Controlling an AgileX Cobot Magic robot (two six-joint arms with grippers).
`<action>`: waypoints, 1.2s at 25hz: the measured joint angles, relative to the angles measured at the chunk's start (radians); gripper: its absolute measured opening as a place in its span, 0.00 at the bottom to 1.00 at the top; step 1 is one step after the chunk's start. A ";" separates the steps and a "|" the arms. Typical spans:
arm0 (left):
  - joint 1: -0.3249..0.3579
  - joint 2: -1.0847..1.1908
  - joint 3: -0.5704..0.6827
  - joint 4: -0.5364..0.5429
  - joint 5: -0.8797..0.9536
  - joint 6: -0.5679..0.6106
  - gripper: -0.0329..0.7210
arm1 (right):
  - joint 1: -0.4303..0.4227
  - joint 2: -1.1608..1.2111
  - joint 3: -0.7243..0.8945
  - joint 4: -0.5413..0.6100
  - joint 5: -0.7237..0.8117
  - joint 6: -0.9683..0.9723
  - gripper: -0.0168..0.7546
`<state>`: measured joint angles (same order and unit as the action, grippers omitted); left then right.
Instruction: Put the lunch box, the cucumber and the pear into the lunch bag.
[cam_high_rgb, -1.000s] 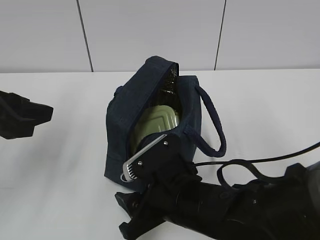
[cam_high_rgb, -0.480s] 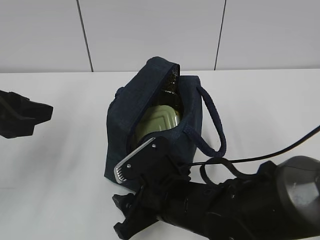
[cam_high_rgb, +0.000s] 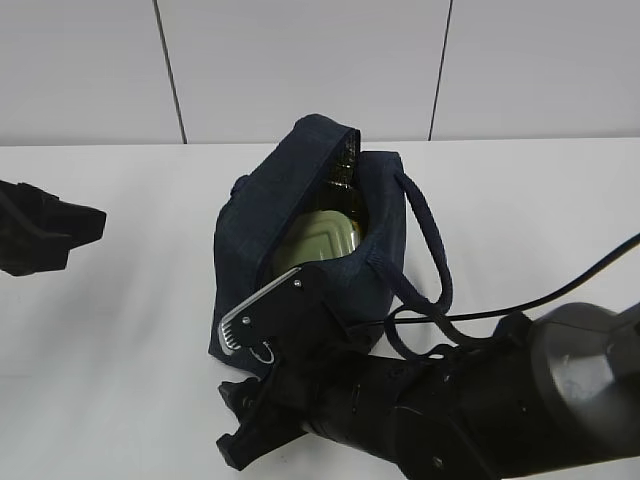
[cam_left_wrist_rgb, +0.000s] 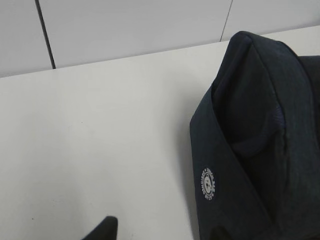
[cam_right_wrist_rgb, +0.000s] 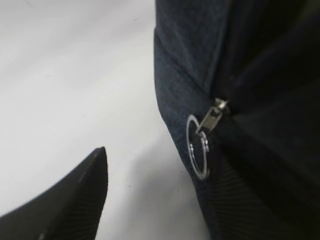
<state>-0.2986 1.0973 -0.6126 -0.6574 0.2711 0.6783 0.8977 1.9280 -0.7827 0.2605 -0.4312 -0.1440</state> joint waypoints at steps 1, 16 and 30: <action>0.000 0.000 0.000 0.000 0.000 0.000 0.50 | 0.000 0.000 0.000 0.000 0.000 -0.002 0.66; 0.000 -0.002 0.000 -0.005 0.000 0.000 0.50 | 0.000 0.000 0.000 0.064 0.000 -0.081 0.21; 0.000 -0.003 0.000 -0.007 0.000 0.000 0.50 | 0.000 0.000 0.000 0.214 -0.006 -0.217 0.19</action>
<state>-0.2986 1.0947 -0.6126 -0.6640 0.2711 0.6783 0.8977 1.9280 -0.7827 0.4745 -0.4371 -0.3614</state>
